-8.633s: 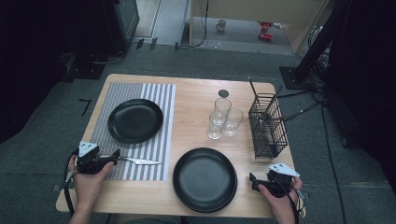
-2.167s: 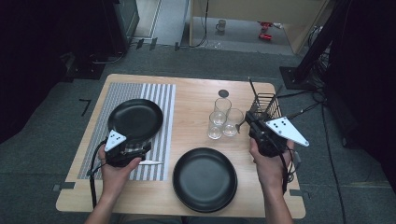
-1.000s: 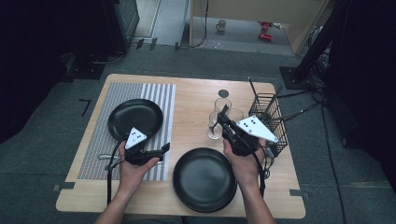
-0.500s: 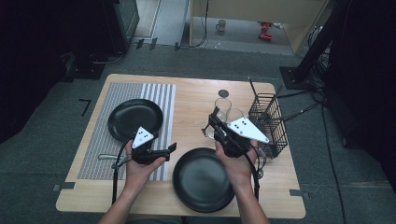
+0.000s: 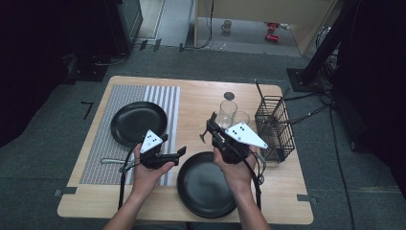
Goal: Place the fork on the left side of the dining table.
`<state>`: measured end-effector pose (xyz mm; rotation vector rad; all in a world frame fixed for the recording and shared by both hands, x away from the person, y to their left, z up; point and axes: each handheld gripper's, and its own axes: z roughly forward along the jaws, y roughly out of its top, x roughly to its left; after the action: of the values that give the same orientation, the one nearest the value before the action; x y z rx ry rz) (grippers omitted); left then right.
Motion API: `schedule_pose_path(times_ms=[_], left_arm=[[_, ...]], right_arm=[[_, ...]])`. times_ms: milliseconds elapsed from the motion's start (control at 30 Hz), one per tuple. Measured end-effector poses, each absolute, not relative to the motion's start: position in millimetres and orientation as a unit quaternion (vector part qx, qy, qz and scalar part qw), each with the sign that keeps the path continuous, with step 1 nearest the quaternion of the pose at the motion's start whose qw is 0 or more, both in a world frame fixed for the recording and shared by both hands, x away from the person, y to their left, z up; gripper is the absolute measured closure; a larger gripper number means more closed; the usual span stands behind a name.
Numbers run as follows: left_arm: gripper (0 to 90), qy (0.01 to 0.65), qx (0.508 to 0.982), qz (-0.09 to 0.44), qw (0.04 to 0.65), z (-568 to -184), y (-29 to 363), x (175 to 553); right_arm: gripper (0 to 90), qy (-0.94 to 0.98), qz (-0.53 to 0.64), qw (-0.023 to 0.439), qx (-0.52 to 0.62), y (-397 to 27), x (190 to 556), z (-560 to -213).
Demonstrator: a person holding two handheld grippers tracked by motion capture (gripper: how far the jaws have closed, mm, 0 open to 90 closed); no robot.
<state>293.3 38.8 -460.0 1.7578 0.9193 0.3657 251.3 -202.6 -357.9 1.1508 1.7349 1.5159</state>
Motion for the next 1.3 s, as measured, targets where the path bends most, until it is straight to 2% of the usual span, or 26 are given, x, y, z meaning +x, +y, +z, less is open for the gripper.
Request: schedule_pose_path(times_ms=[367, 767, 967, 1200, 1300], left_arm=[[18.3, 0.353, 0.734, 0.147, 0.561, -459.9, 21.3, 291.5], [18.5, 0.327, 0.744, 0.153, 0.562, -461.6, 2.7, 287.6], [26.7, 0.331, 0.744, 0.168, 0.556, -460.1, 0.5, 287.6], [43.6, 0.328, 0.743, 0.180, 0.554, -458.4, 0.1, 285.1], [46.2, 0.333, 0.741, 0.183, 0.553, -457.7, 0.9, 285.3]], right_arm=[[88.0, 0.648, 0.568, 0.271, 0.428, -193.4, 250.4, -361.2], [88.0, 0.651, 0.573, 0.265, 0.421, -181.0, 248.2, -363.7], [88.0, 0.650, 0.576, 0.260, 0.423, -175.1, 246.7, -365.2], [88.0, 0.644, 0.577, 0.257, 0.432, -170.9, 247.8, -367.5], [88.0, 0.642, 0.579, 0.254, 0.435, -168.6, 248.5, -369.1]])
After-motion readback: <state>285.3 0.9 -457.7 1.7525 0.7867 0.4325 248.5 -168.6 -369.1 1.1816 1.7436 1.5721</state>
